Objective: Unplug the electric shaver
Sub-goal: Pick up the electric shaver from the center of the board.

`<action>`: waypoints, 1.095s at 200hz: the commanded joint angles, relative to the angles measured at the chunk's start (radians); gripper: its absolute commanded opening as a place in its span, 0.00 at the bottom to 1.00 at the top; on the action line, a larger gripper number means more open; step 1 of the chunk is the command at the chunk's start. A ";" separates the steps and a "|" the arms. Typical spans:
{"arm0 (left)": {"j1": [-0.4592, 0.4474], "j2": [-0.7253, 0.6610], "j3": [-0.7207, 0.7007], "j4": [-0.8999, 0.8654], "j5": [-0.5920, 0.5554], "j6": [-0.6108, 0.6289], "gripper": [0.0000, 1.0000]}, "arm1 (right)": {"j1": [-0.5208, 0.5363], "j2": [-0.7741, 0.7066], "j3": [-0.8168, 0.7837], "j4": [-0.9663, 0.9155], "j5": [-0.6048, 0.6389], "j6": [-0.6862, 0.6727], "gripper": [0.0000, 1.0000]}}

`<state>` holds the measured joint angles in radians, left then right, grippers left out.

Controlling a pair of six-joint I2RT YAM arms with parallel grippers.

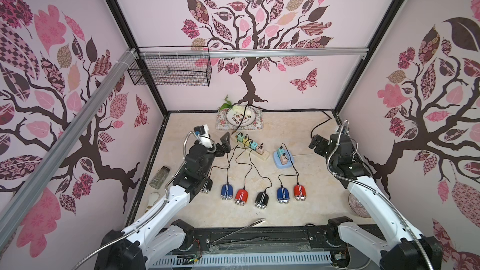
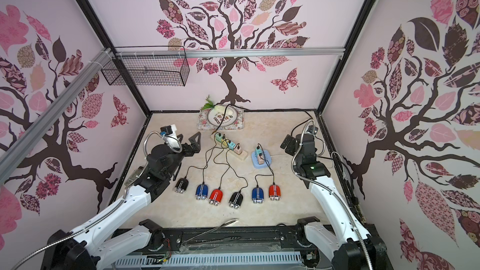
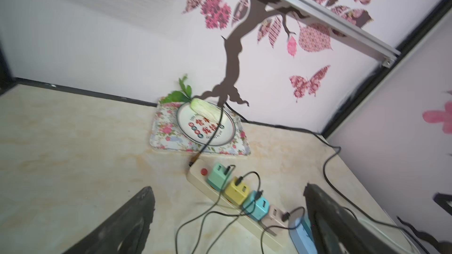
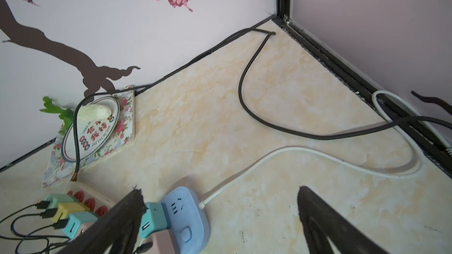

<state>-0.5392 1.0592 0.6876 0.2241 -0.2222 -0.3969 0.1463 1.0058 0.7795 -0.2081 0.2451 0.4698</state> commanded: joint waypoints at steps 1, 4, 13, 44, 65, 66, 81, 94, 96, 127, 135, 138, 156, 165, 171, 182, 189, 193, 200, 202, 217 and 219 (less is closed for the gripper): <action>-0.108 0.053 0.089 -0.101 -0.039 -0.009 0.97 | 0.013 0.000 0.035 -0.079 -0.040 -0.013 1.00; -0.122 0.060 0.094 -0.100 -0.042 -0.008 0.98 | 0.019 -0.003 0.035 -0.083 -0.039 -0.015 1.00; -0.170 0.087 0.109 -0.097 -0.059 -0.004 0.98 | 0.035 -0.011 0.035 -0.095 -0.034 -0.019 1.00; -0.301 0.233 0.215 -0.200 -0.106 -0.057 0.98 | 0.087 -0.024 0.027 -0.149 -0.046 -0.019 0.98; -0.389 0.348 0.297 -0.290 -0.145 -0.069 0.98 | 0.144 -0.046 0.008 -0.166 -0.041 -0.017 0.95; -0.393 0.352 0.297 -0.291 -0.148 -0.072 0.97 | 0.147 -0.046 0.007 -0.167 -0.041 -0.016 0.95; -0.433 0.411 0.322 -0.304 -0.147 -0.116 0.88 | 0.185 -0.051 0.001 -0.185 -0.032 -0.012 0.93; -0.449 0.458 0.335 -0.307 -0.113 -0.171 0.83 | 0.200 -0.047 -0.008 -0.200 -0.036 -0.001 0.91; -0.451 0.463 0.335 -0.307 -0.107 -0.178 0.83 | 0.201 -0.047 -0.011 -0.201 -0.038 0.001 0.90; -0.518 0.557 0.378 -0.316 -0.101 -0.231 0.78 | 0.205 -0.056 -0.071 -0.201 -0.026 0.025 0.85; -0.529 0.577 0.392 -0.319 -0.082 -0.244 0.78 | 0.205 -0.055 -0.086 -0.199 -0.019 0.029 0.83; -0.532 0.584 0.397 -0.320 -0.076 -0.247 0.77 | 0.205 -0.053 -0.091 -0.199 -0.017 0.030 0.82; -0.556 0.628 0.436 -0.342 -0.061 -0.267 0.78 | 0.205 -0.035 -0.106 -0.199 -0.007 0.035 0.78; -0.569 0.647 0.457 -0.352 -0.053 -0.269 0.77 | 0.204 -0.028 -0.109 -0.199 0.001 0.036 0.76; -0.577 0.657 0.473 -0.361 -0.050 -0.274 0.77 | 0.205 -0.023 -0.114 -0.197 0.010 0.039 0.74; -0.587 0.676 0.494 -0.370 -0.030 -0.282 0.79 | 0.205 -0.022 -0.127 -0.188 0.029 0.044 0.73; -0.594 0.685 0.503 -0.371 -0.024 -0.292 0.80 | 0.205 -0.021 -0.134 -0.183 0.042 0.048 0.73; -0.598 0.688 0.508 -0.371 -0.021 -0.296 0.80 | 0.205 -0.022 -0.139 -0.180 0.049 0.050 0.73; -0.605 0.700 0.518 -0.373 -0.013 -0.304 0.80 | 0.204 -0.022 -0.148 -0.171 0.058 0.054 0.73; -0.605 0.704 0.520 -0.374 -0.010 -0.305 0.80 | 0.204 -0.022 -0.150 -0.168 0.060 0.055 0.73; -0.618 0.730 0.547 -0.390 0.013 -0.317 0.81 | 0.203 -0.014 -0.161 -0.155 0.084 0.064 0.74; -0.619 0.735 0.550 -0.393 0.017 -0.319 0.82 | 0.203 -0.012 -0.160 -0.153 0.086 0.064 0.74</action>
<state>-1.1419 1.7554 1.1667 -0.1413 -0.2443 -0.6777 0.3458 0.9783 0.6247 -0.3847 0.2680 0.5137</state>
